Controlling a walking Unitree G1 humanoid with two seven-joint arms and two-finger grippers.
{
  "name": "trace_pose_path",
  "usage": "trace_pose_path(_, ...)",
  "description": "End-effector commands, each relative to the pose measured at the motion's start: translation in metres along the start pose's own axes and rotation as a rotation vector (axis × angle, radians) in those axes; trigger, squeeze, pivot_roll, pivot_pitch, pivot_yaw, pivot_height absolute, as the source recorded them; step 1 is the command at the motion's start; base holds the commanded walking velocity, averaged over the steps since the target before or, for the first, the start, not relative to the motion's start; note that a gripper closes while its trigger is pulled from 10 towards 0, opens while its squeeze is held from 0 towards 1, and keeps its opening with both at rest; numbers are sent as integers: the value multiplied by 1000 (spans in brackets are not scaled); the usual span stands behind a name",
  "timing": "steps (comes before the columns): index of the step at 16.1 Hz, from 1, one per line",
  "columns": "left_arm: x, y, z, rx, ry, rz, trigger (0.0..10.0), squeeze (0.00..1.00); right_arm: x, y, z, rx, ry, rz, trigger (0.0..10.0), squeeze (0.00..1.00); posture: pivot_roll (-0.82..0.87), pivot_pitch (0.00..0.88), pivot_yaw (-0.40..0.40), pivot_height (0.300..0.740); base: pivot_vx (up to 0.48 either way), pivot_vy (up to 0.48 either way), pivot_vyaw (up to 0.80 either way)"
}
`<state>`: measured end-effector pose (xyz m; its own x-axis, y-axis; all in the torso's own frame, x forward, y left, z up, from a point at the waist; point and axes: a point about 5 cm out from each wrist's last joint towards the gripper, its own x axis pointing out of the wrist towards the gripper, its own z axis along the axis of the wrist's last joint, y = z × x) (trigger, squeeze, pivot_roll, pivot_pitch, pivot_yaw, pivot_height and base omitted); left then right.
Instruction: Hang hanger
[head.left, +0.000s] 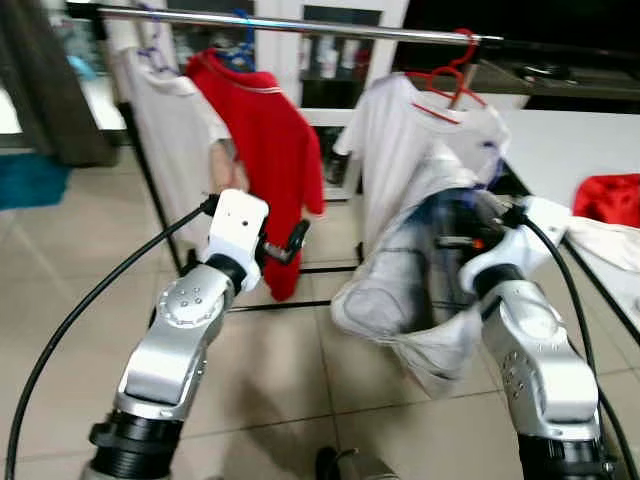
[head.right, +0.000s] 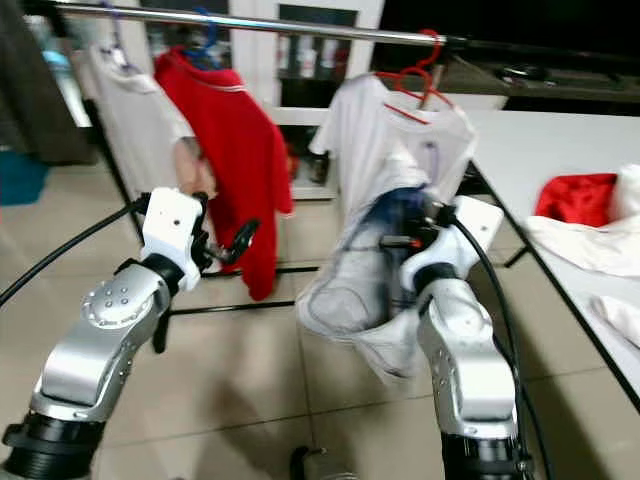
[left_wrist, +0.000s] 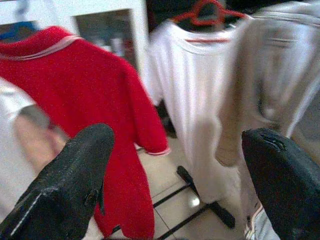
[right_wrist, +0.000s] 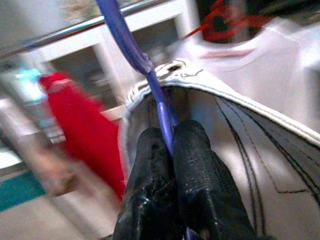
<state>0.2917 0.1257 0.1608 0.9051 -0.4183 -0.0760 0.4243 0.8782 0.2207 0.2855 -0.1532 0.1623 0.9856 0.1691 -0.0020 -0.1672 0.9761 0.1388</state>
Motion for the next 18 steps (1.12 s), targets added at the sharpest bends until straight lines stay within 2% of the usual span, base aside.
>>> trace_pose_path(1,6,-10,8,44,-36,-89,10000,0,2,8,15,69,-49,116,10000,0,-20,0,-111,740,0,0,0)
trace_pose_path(4,11,-14,11,87,-46,-125,10000,0,5,14,22,109,-69,202,10000,0,-23,0,-107,740,0,0,-281)
trace_pose_path(6,17,-15,25,67,-123,-137,10000,0,4,29,29,122,-74,353,10000,0,-32,0,-105,740,0,0,0)
trace_pose_path(8,17,-14,26,45,-125,-139,10000,0,5,30,30,123,-73,361,10000,0,-31,0,-109,740,0,0,0)
trace_pose_path(9,17,-13,26,36,-136,-131,10000,1000,5,30,31,128,-75,365,10000,0,-30,0,-113,740,0,0,0)
trace_pose_path(13,22,-17,25,28,-142,-170,10000,1000,8,34,37,152,-92,401,10000,0,-29,0,-121,740,0,0,0)
trace_pose_path(14,22,-21,26,13,-156,-210,10000,0,8,35,38,154,-94,402,10000,0,-32,0,-119,740,0,0,0)
trace_pose_path(16,22,-25,26,15,-155,-251,10000,0,9,34,38,156,-96,398,10000,0,-32,0,-119,740,0,0,0)
trace_pose_path(18,26,-17,18,82,-106,-179,10000,0,9,34,40,159,-101,399,10000,0,-32,0,-119,740,0,0,0)
